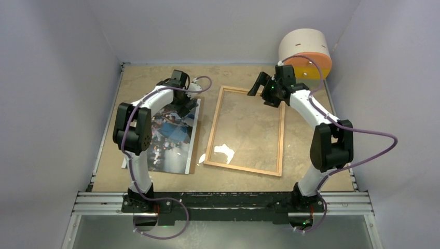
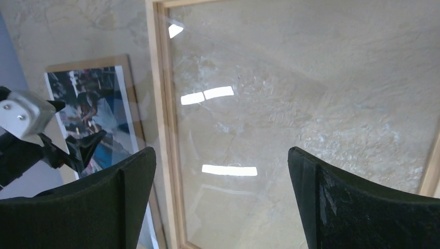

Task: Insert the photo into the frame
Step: Place the photo frame item at the center of the board, then pick up the photo frame item at the center of the board.

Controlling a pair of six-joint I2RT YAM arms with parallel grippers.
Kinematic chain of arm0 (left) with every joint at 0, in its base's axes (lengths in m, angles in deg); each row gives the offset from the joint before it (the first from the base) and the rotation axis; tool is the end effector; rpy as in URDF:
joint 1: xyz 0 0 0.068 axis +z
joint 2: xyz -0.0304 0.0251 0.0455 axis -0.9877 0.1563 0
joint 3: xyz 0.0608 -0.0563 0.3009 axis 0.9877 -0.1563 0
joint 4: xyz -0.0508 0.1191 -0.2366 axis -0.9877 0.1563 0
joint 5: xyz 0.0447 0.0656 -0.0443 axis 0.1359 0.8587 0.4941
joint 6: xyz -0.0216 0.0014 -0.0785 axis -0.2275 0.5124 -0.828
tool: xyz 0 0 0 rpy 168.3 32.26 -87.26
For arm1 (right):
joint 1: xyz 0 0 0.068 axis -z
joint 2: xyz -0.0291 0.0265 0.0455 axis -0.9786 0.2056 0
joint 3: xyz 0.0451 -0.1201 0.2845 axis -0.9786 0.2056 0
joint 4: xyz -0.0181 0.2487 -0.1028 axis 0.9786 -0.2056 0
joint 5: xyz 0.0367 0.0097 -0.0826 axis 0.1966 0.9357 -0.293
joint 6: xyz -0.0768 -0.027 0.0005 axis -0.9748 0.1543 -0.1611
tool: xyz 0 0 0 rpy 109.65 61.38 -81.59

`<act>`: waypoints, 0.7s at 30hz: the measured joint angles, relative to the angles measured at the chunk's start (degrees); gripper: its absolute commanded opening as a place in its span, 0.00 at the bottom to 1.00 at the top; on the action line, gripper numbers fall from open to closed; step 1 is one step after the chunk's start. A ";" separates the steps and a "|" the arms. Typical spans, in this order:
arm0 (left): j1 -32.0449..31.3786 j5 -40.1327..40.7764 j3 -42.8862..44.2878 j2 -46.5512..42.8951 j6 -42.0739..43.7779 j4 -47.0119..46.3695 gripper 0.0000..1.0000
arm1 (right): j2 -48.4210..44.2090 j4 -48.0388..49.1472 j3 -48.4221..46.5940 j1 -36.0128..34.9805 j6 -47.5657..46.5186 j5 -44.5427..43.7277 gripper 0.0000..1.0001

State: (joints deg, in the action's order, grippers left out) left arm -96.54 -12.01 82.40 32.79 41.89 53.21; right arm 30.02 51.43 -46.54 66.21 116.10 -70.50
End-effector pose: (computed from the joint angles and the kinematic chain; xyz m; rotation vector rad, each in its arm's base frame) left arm 0.4439 -0.1160 0.1920 1.0474 2.4860 0.2204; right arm 0.4270 0.1025 0.2931 0.3917 2.2878 0.6303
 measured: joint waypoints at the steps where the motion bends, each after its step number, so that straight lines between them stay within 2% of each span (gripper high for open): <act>1: 0.15 -0.17 0.09 0.00 -0.04 0.13 1.00 | -0.44 0.59 0.98 0.00 0.46 0.61 0.97; 7: 2.89 -1.09 0.98 0.00 -0.37 0.44 1.00 | -6.58 2.21 14.91 -1.86 4.07 3.02 0.89; 10: 5.27 -1.20 1.64 0.00 -0.44 0.42 1.00 | -11.85 1.46 20.98 -5.42 6.51 3.23 0.86; 13: 7.13 -1.14 1.84 0.00 -0.85 -0.13 1.00 | -15.93 4.66 26.75 -8.70 9.97 4.11 0.84; 21: 5.01 -1.16 -2.34 0.02 -2.23 -2.62 1.00 | -17.42 13.92 40.61 -9.73 18.62 7.96 0.83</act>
State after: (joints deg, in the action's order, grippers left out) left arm -91.53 -13.17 80.06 32.81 39.66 50.59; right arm 12.60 65.35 -5.93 56.49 134.73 -62.54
